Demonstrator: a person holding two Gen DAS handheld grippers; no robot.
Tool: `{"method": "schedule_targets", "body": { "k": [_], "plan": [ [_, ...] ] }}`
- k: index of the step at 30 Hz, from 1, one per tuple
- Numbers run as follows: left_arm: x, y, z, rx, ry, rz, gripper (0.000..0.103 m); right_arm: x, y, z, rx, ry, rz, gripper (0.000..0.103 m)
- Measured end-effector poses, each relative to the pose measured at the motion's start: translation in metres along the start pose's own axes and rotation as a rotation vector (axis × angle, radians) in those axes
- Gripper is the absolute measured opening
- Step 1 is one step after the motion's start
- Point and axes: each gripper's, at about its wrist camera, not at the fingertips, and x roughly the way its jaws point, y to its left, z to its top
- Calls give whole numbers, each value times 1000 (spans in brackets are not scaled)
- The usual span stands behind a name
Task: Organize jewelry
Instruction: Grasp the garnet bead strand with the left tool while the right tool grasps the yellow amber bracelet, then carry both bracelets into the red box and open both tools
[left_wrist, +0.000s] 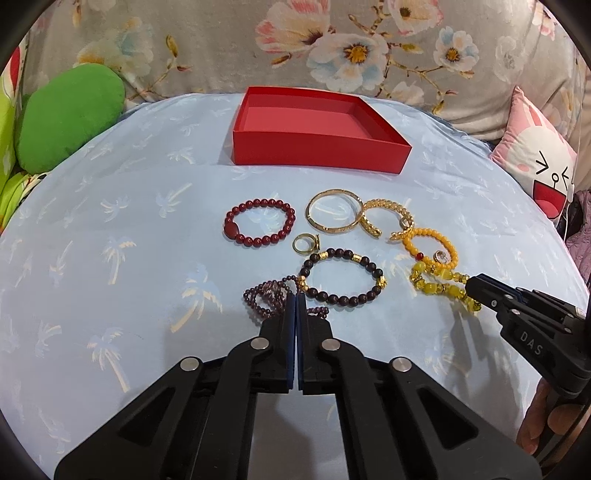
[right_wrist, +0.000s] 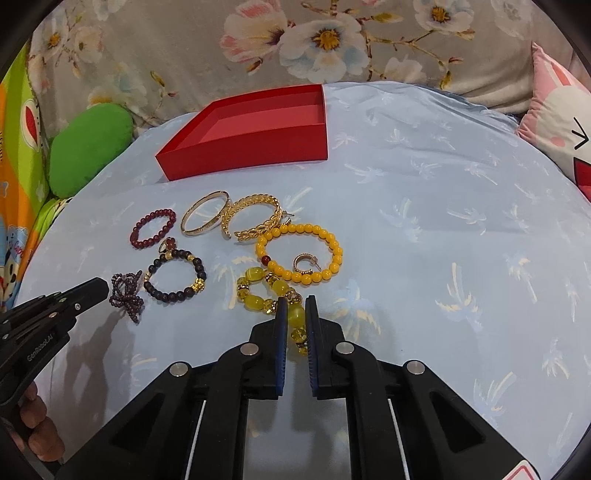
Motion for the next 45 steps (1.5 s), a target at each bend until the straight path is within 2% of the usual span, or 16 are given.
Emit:
{"method": "schedule_targets", "body": {
  "k": [13,16,18,19,21,23,25,26,30,32,33,34,36,39,42,45],
  "plan": [
    [-8,8,-7,-19,3,-6,0,-18,0,-7,-3,-28,7,9],
    [-2,7,-7,-43,20,-36,5,-13,-4,-11,12,-7,8,9],
    [5,10,-8,-83,38,-51,27,-10,-7,-14,27,8,8,10],
    [7,11,-9,-99,36,-45,45,-8,-9,-15,36,16,11,10],
    [9,11,-7,-116,23,-19,53,-7,-12,-17,44,21,17,13],
    [12,9,-3,-116,27,-19,54,-6,-13,-18,46,25,13,23],
    [18,8,1,-123,36,-19,54,-6,-14,-18,52,20,19,45],
    [23,6,2,-123,42,-13,54,-6,-13,-17,50,15,18,49],
    [38,3,1,-110,76,8,51,-1,-8,-12,32,14,15,50],
    [36,1,0,-87,73,10,41,5,-6,-10,22,24,14,50],
    [35,1,-1,-74,72,8,36,8,-6,-10,20,32,16,49],
    [34,3,-1,-71,74,7,24,12,-6,-10,22,44,23,45],
    [33,8,-3,-73,78,-11,15,17,-5,-12,31,65,41,35],
    [31,12,-4,-69,78,-22,11,18,-3,-13,23,63,39,19],
    [24,12,-6,-52,65,-14,7,12,-2,-13,24,50,53,9],
    [19,13,-7,-50,69,-18,7,4,1,-12,17,33,63,9]
  ]
}}
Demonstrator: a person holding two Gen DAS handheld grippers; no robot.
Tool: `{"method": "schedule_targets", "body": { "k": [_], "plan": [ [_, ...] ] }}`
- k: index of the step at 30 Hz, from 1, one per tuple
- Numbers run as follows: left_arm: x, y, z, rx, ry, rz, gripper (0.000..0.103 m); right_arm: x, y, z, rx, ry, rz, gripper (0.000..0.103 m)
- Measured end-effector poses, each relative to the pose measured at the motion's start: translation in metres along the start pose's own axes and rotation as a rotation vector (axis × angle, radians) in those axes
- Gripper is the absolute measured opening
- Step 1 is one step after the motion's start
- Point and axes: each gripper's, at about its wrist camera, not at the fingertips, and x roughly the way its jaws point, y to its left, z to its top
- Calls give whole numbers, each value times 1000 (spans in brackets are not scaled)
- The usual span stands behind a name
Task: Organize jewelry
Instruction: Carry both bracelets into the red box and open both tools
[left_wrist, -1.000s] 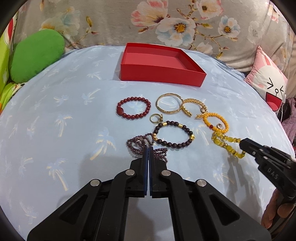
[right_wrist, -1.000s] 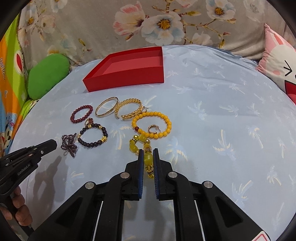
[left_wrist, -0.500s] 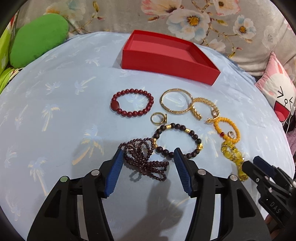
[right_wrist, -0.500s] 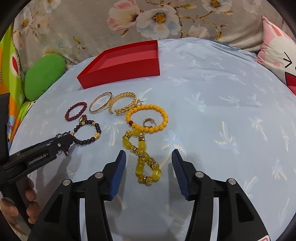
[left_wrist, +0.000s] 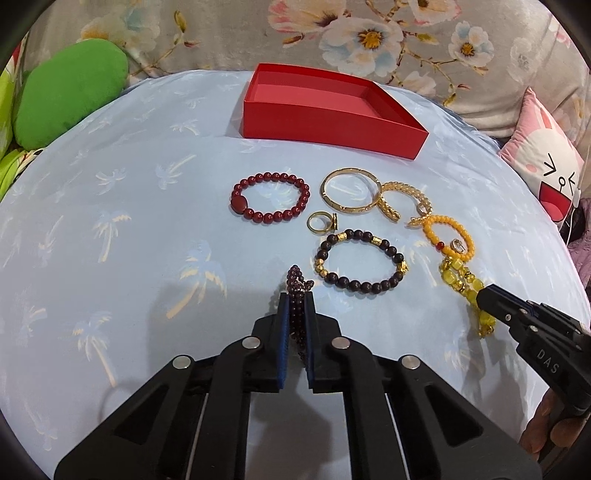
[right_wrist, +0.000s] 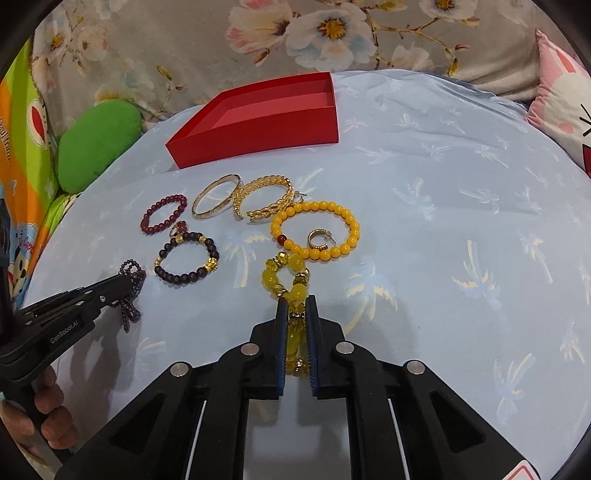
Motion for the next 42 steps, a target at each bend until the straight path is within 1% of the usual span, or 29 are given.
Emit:
{"method": "schedule_targets", "body": {
  "k": [5,9,14,17,19,21,25,28,30,31,36,42],
  "plan": [
    [-14,0,2,-2,-12,-11,7,-17,7,8,-16,-38,15,9],
    [-30,-6,17,16,-44,-33,7,-33,10,24,-13,-70,46,9],
    [-40,-16,53,43,-86,-67,7,-40,10,60,-23,-113,55,9],
    [-37,-21,80,61,-112,-71,7,-38,11,87,-31,-142,57,9],
    [-35,-24,99,72,-137,-61,7,-35,13,105,-39,-164,53,9],
    [-28,-25,119,74,-156,-45,7,-30,14,127,-39,-184,57,9],
    [-10,-21,155,64,-163,-39,7,-16,16,172,-32,-217,69,9],
    [1,-17,180,58,-179,-35,7,-4,18,199,-29,-226,77,9],
    [11,-15,197,60,-180,-45,7,11,18,215,-21,-220,88,9],
    [16,-15,202,64,-182,-37,7,19,18,222,-16,-213,92,9],
    [52,-14,220,78,-152,-15,7,54,13,236,16,-171,100,9],
    [89,-13,222,86,-110,9,7,94,4,238,47,-114,92,10]
  ]
}}
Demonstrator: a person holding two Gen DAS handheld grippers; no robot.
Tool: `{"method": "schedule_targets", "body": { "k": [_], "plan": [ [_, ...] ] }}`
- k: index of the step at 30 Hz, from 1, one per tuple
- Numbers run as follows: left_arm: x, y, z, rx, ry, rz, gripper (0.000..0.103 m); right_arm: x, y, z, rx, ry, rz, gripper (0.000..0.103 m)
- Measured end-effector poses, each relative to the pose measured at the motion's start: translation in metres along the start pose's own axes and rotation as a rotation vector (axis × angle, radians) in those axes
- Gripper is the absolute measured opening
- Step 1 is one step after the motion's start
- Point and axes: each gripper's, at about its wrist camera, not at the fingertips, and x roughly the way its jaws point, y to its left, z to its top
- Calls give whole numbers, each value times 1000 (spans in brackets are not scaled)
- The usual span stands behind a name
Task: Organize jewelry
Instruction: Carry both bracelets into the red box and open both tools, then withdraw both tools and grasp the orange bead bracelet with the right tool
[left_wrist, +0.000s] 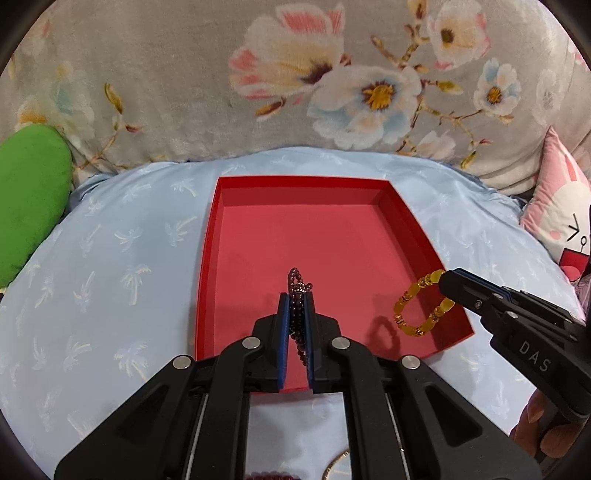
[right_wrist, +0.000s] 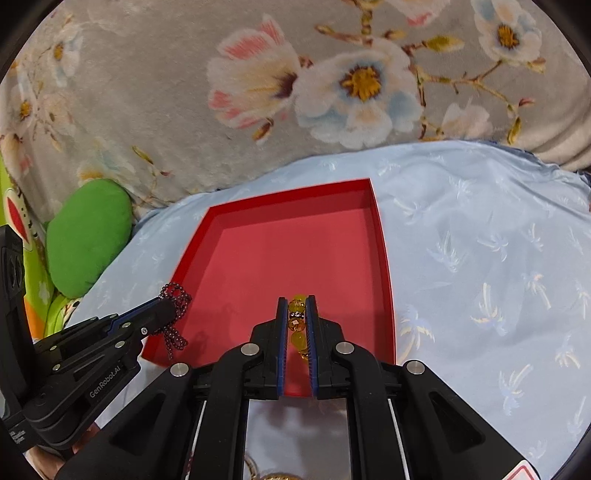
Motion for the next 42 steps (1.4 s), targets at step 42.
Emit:
{"method": "schedule_targets", "body": {
  "k": [42],
  "plan": [
    [12,-6,-43,39,83,83,25,-1,-7,-65,-94,47,-109,43]
  ]
}}
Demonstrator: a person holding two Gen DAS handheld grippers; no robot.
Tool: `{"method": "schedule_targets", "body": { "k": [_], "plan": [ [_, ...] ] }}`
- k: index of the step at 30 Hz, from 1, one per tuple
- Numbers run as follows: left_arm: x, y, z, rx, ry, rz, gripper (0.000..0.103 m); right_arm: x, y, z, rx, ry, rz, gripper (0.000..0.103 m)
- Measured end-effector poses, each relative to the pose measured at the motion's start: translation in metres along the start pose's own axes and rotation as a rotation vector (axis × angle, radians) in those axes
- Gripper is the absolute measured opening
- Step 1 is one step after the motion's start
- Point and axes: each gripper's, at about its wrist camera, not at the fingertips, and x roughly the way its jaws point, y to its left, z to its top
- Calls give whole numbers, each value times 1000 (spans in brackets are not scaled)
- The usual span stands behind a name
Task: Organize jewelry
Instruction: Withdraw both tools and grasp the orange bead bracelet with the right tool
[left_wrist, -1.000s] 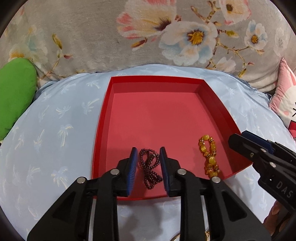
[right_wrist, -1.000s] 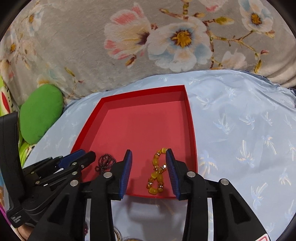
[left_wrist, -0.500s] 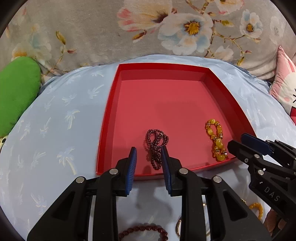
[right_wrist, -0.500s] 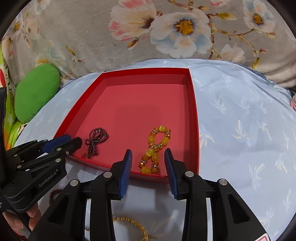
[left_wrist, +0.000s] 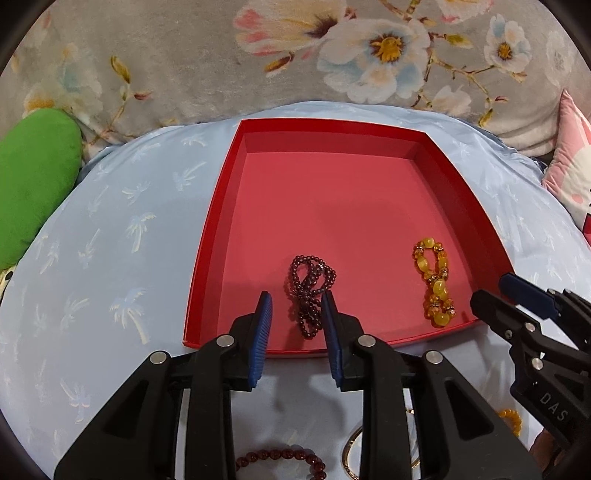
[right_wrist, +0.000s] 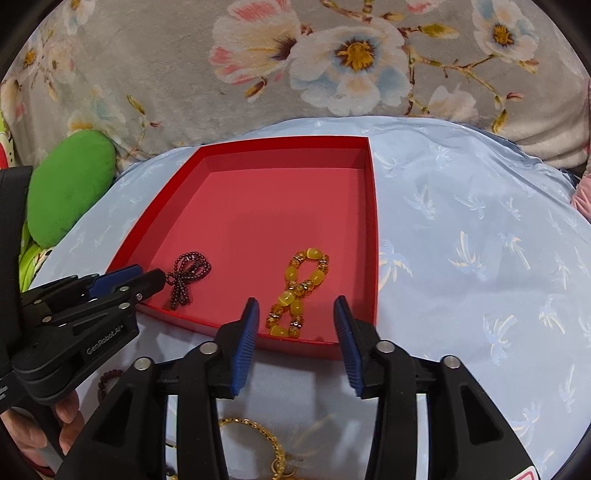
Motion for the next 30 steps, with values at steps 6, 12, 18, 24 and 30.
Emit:
{"method": "schedule_targets", "body": {
  "k": [6,12,18,24,30],
  "plan": [
    [-11,-5,-3,9,-2,-41,25,3,-10,1,-18,3,-7,40],
    [-15,-16,-1,25,12,-81,25,8,-6,6,-54,8,-37,40],
    [-22,-14,-2,-8,-10,-75,26,9,-10,7,-69,5,-45,38],
    [-30,-1,-3,-46,-28,-61,26,8,-29,8,-46,-1,-118,38],
    [-35,6,-5,-64,-34,-71,26,-11,-31,1,-10,-35,-86,43]
  ]
}}
